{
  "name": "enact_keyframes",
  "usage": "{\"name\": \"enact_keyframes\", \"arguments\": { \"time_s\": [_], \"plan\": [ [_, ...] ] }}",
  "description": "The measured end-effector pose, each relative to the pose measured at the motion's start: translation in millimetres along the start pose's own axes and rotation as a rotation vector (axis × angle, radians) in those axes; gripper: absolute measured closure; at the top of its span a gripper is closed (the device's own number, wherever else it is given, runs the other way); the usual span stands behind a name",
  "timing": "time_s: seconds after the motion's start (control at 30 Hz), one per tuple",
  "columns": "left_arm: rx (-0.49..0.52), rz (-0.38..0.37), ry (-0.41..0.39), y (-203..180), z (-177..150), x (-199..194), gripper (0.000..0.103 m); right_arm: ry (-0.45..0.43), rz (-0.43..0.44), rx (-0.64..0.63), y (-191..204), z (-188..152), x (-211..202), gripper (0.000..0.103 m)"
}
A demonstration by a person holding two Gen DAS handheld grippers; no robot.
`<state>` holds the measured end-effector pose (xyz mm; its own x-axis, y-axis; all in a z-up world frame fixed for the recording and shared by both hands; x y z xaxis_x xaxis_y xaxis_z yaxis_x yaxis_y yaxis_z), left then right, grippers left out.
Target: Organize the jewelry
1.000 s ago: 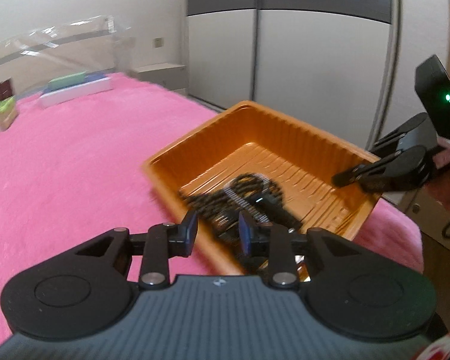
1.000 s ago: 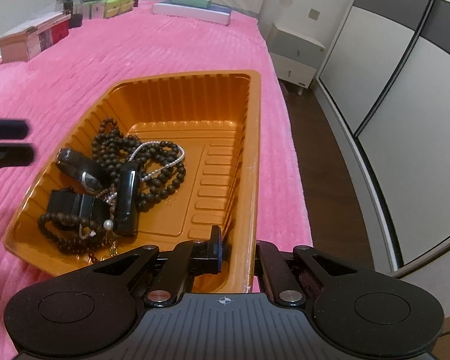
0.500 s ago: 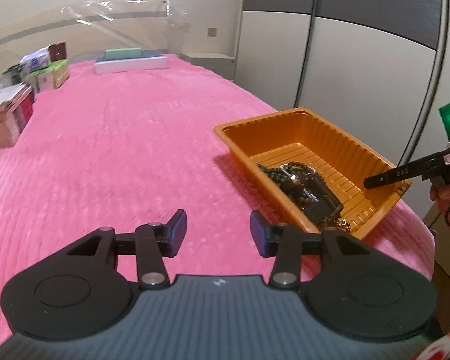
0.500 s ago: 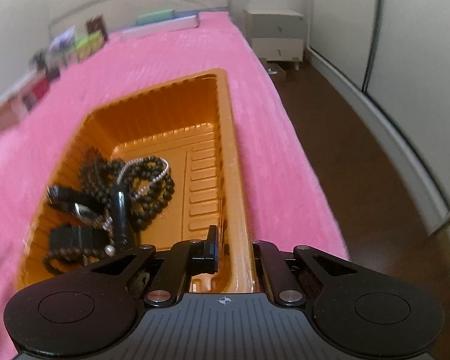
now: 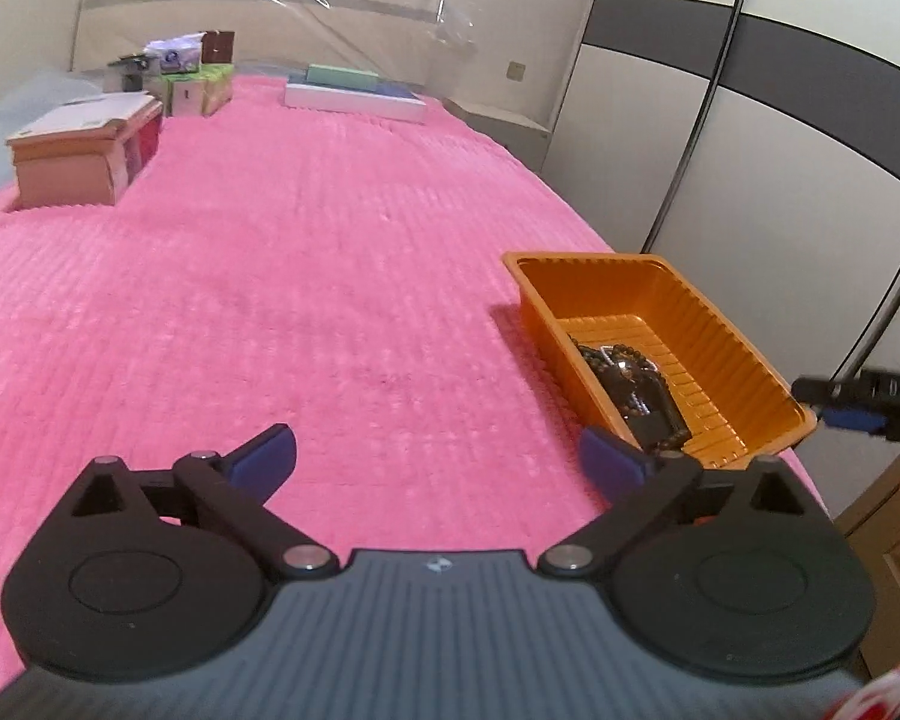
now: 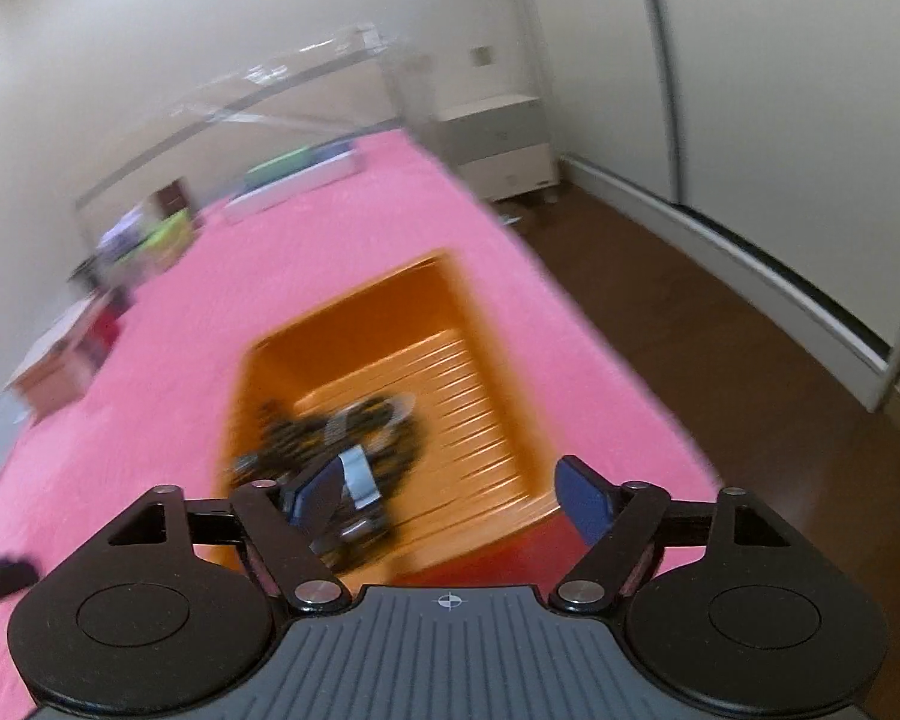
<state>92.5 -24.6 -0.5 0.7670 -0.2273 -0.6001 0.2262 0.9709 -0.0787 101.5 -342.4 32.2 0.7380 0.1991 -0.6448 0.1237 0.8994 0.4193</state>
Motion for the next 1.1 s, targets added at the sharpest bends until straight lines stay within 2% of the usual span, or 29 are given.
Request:
{"name": "enact_keyframes", "arguments": {
  "time_s": [0.23, 0.37, 0.53, 0.6, 0.8, 1.1],
  "plan": [
    [-0.04, 0.067, 0.069, -1.9, -16.4, -27.2, 0.001, 0.117, -0.015, -0.215, 58.1, -56.1, -1.9, 0.022],
    [-0.045, 0.103, 0.13, -2.6, -28.4, -37.1, 0.001, 0.163, -0.023, -0.241, 68.1, -73.9, -0.6, 0.022],
    [-0.023, 0.106, 0.175, -2.0, -39.9, -35.7, 0.001, 0.196, -0.04, -0.259, 75.4, -89.7, 7.6, 0.022],
    [-0.027, 0.089, 0.174, -3.1, -44.1, -36.0, 0.001, 0.205, -0.041, -0.26, 78.1, -94.3, 7.1, 0.022],
    [0.018, 0.115, 0.197, -14.3, -50.9, -33.8, 0.001, 0.216, -0.025, -0.249, 84.0, -99.0, 6.9, 0.022],
    [-0.046, 0.184, 0.203, -4.9, -47.5, -32.7, 0.001, 0.181, -0.021, -0.282, 93.5, -92.5, -0.5, 0.022]
  ]
}}
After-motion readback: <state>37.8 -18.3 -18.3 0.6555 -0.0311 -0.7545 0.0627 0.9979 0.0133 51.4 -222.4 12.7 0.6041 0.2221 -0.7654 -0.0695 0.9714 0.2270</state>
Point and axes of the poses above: each gripper's, at about its wrist camera, not at the fingertips, and x roughly the way its jaws point, y to its left, z to its top, the point moved 3 cm from there along x, roughly the way its jaws point, and after that the axes turned 12 degrees about x, right-handed, at the moved point
